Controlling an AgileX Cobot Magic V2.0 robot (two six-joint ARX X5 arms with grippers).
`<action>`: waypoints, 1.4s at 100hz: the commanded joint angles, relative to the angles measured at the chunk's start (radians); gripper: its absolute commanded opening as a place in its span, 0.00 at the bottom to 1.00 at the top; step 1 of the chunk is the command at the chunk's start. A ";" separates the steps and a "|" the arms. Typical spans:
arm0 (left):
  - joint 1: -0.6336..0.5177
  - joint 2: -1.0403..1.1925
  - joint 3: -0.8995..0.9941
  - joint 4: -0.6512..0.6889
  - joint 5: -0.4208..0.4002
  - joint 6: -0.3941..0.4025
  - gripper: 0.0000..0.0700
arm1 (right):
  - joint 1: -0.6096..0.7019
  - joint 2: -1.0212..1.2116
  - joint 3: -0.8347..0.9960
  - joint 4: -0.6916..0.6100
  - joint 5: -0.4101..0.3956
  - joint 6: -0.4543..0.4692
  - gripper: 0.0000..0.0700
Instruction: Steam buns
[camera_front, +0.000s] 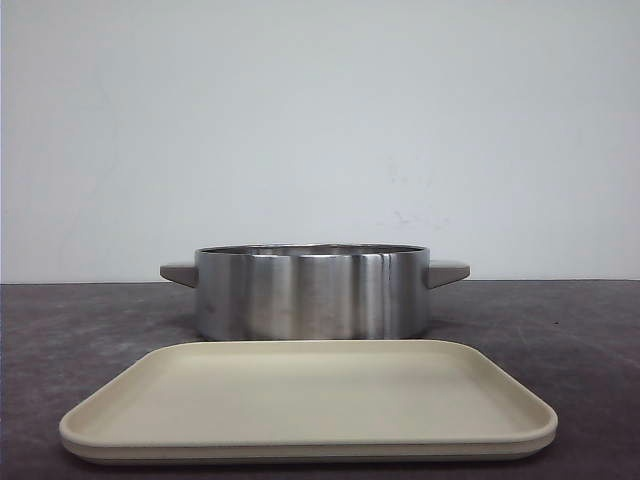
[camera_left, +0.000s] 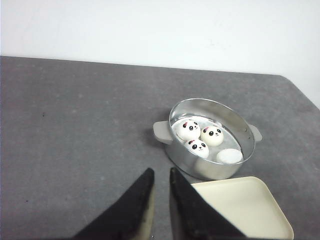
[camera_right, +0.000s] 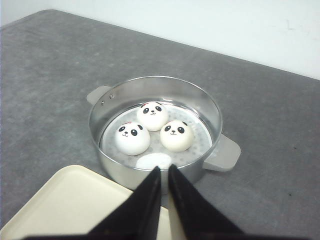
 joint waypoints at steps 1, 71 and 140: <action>-0.011 0.010 0.012 -0.024 0.017 0.014 0.01 | 0.010 0.002 0.010 0.008 0.000 0.011 0.03; -0.021 -0.364 -0.711 0.463 0.243 0.027 0.01 | 0.010 0.003 0.010 0.008 0.001 0.011 0.03; -0.021 -0.357 -0.720 0.469 0.243 -0.005 0.01 | 0.004 -0.029 0.010 0.008 0.002 0.011 0.03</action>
